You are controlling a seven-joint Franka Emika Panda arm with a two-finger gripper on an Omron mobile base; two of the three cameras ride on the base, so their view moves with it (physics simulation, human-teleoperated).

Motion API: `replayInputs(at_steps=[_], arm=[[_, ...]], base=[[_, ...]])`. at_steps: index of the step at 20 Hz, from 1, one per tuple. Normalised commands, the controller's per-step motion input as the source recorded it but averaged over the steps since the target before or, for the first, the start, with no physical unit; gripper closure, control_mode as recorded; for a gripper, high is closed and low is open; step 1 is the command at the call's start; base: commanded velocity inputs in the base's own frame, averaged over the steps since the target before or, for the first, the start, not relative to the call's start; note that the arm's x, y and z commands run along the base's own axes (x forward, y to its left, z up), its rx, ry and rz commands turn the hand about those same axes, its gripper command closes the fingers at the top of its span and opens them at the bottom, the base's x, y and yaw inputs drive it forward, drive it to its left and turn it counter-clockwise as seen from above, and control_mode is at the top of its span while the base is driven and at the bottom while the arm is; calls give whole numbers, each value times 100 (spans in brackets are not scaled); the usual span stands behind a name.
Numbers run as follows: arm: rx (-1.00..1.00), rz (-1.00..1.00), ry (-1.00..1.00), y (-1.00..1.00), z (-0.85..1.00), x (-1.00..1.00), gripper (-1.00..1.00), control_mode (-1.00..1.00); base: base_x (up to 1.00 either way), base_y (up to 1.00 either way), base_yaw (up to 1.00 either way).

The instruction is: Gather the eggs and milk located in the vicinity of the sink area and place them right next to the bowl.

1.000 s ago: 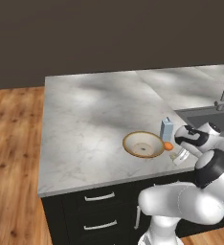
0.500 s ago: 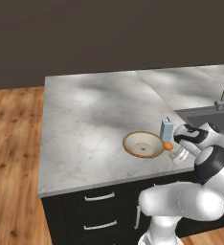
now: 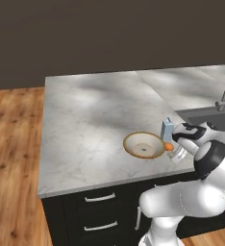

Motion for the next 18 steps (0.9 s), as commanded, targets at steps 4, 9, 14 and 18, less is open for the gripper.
replayInputs(at_steps=[4,9,14,18], arm=[[0,4,-1,5,0,2,100,-100],[0,3,-1,1,0,0,100,-100],[0,4,-3,12,0,0,100,-100],[0,3,-1,20,0,0,100,-100]], base=[[0,0,0],[0,0,0],[0,0,0],[0,0,0]])
